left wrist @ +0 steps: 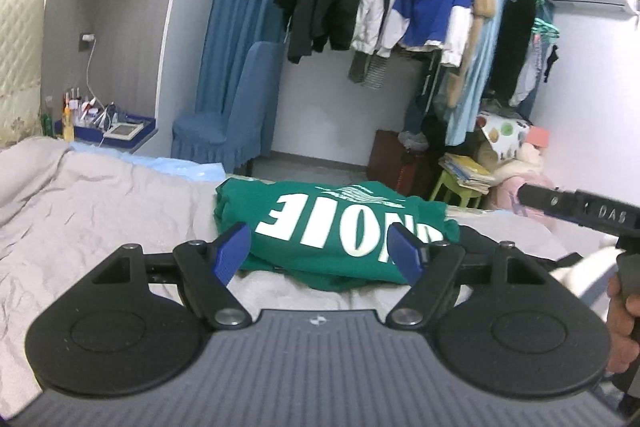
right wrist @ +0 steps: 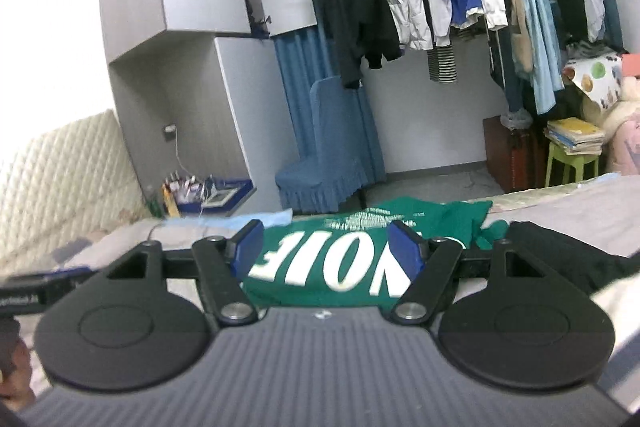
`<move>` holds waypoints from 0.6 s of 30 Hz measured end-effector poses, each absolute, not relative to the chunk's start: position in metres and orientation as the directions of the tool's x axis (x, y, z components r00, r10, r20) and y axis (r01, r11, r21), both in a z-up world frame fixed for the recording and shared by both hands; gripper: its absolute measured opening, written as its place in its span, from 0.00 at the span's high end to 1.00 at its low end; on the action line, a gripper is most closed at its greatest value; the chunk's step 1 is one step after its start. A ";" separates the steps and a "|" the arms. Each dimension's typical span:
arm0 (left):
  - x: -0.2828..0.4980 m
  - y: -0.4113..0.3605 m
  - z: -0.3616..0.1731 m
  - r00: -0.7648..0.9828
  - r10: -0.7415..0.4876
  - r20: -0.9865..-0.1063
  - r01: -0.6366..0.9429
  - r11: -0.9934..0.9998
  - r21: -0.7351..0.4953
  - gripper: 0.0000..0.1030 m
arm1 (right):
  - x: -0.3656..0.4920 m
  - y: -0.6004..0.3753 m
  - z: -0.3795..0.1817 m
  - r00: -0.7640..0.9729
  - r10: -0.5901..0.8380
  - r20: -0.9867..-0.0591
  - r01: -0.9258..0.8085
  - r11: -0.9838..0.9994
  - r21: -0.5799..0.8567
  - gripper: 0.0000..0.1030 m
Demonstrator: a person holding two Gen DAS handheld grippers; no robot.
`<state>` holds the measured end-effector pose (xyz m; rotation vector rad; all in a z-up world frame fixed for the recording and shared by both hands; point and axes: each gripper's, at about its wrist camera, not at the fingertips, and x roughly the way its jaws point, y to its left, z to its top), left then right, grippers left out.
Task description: Fold large clothes
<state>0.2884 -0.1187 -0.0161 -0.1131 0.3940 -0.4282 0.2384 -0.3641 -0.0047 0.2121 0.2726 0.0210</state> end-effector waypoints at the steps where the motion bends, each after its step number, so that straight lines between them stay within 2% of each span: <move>1: 0.277 -0.119 -0.014 0.837 -0.428 -0.341 0.386 0.903 -0.186 0.23 | 0.232 -0.362 -0.006 0.962 0.058 -0.267 -0.002 0.979 0.205 0.30; 10: 0.208 -0.121 -0.015 0.832 -0.438 -0.340 0.409 0.899 -0.155 0.22 | 0.183 -0.338 -0.019 0.950 0.082 -0.301 -0.030 0.985 0.172 0.30; 18: 0.190 -0.115 -0.029 0.838 -0.430 -0.337 0.403 0.903 -0.150 0.18 | 0.156 -0.325 -0.035 0.948 0.058 -0.313 -0.006 0.986 0.165 0.30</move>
